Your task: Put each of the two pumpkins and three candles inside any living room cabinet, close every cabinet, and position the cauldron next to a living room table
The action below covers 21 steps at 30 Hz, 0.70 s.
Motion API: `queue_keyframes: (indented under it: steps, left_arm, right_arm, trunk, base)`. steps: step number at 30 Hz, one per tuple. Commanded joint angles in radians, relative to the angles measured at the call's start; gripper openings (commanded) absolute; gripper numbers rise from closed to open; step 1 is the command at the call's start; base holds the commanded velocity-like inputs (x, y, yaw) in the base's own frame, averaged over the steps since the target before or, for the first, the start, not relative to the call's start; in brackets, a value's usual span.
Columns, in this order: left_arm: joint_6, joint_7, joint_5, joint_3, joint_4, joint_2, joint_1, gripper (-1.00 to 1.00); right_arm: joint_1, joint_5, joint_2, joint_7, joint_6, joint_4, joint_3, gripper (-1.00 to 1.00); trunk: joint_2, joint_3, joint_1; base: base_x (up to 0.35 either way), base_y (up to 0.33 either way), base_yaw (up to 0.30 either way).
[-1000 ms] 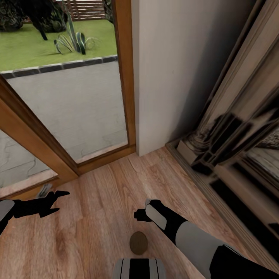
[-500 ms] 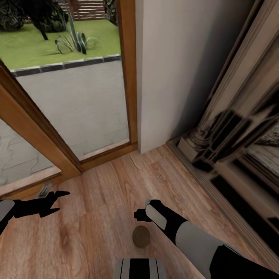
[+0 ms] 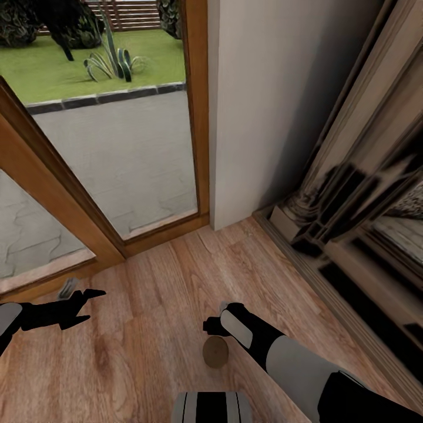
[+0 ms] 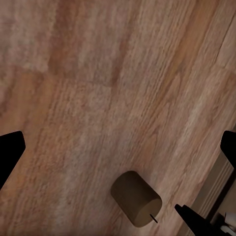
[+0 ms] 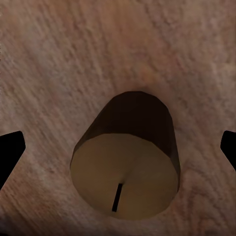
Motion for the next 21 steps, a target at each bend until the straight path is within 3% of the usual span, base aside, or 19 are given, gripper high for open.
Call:
queue_keyframes:
  steps: [1, 17, 21]
  left_arm:
    - [0.005, 0.0, 0.0, 0.002, 0.0, 0.0, 0.0, 1.0]
    - [0.005, -0.002, 0.001, 0.002, -0.002, 0.001, 0.0, 1.0]
    - [0.006, -0.107, 0.002, 0.001, -0.003, 0.004, 0.001, 1.0]
  right_arm:
    - [-0.001, -0.007, 0.0, -0.007, 0.001, -0.001, 0.005, 1.0]
    - [-0.001, -0.007, 0.0, -0.007, 0.001, -0.001, 0.005, 1.0]
    - [-0.001, -0.007, 0.0, -0.007, 0.001, -0.001, 0.005, 1.0]
  trunk:
    - [0.0, -0.001, 0.0]
    - [0.0, -0.001, 0.0]
    - [0.0, -0.001, 0.0]
  base:
    - [-0.001, 0.0, 0.0]
    - [-0.024, 0.011, 0.0]
    - [-0.004, 0.002, 0.0]
